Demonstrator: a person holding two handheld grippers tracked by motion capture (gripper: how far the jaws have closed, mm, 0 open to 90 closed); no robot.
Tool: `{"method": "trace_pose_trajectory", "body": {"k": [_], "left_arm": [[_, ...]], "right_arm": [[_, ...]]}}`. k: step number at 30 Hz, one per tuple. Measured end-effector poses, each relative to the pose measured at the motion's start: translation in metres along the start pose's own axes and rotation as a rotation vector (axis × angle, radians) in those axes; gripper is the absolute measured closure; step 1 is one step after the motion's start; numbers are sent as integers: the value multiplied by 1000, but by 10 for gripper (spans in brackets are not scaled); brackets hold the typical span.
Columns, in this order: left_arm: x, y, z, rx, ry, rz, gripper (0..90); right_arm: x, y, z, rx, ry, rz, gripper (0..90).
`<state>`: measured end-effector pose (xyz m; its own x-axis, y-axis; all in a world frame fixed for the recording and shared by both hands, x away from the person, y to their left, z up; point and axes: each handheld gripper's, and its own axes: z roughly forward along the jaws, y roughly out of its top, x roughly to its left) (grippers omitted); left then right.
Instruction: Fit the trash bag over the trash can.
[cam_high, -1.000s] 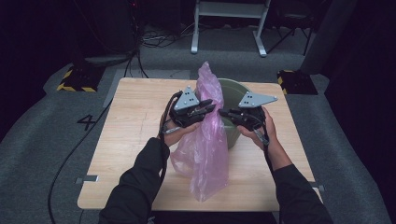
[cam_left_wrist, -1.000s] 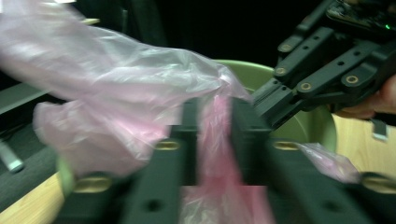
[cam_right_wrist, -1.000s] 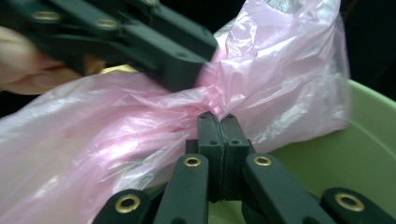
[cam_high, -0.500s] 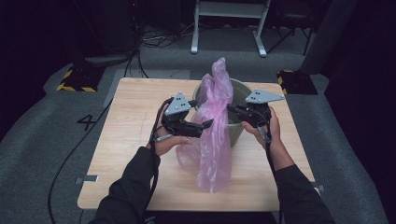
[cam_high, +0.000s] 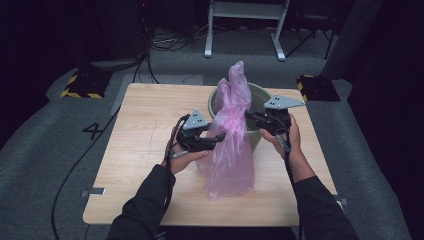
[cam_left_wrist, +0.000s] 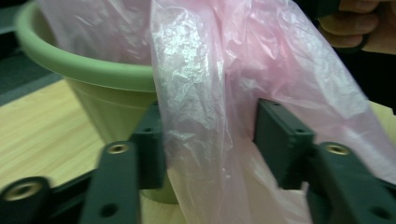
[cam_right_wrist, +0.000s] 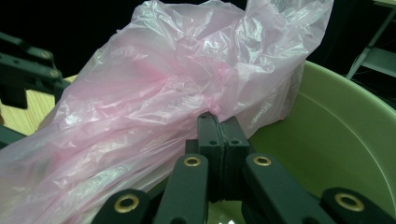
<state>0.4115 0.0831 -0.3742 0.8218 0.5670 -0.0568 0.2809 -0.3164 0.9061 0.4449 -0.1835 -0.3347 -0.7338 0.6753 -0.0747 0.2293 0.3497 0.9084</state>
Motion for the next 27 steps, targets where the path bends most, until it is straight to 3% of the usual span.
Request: {"method": "trace_pose_trajectory", "body": {"k": [3,7,10,11,17,22,27], "left_arm": [[-1,-1,2,2,8,32,720],[-4,2,-4,-23,31,80,859],[-3,7,-14,-40,42,99,878],[-3,8,-16,-45,43,100,881],[0,10,-29,-48,56,102,882],[1,14,-31,-28,54,111,885],[0,19,-32,-21,53,133,885]], "right_arm": [[0,0,0,0,-1,2,889],[-1,-1,-1,5,-6,-4,813],[-4,0,-5,-9,6,-7,672],[-5,1,-8,-18,9,-5,581],[-7,7,-20,-59,12,-18,419],[-8,16,-32,-123,23,-24,387],[-5,32,-32,-146,-6,-77,436]]}}
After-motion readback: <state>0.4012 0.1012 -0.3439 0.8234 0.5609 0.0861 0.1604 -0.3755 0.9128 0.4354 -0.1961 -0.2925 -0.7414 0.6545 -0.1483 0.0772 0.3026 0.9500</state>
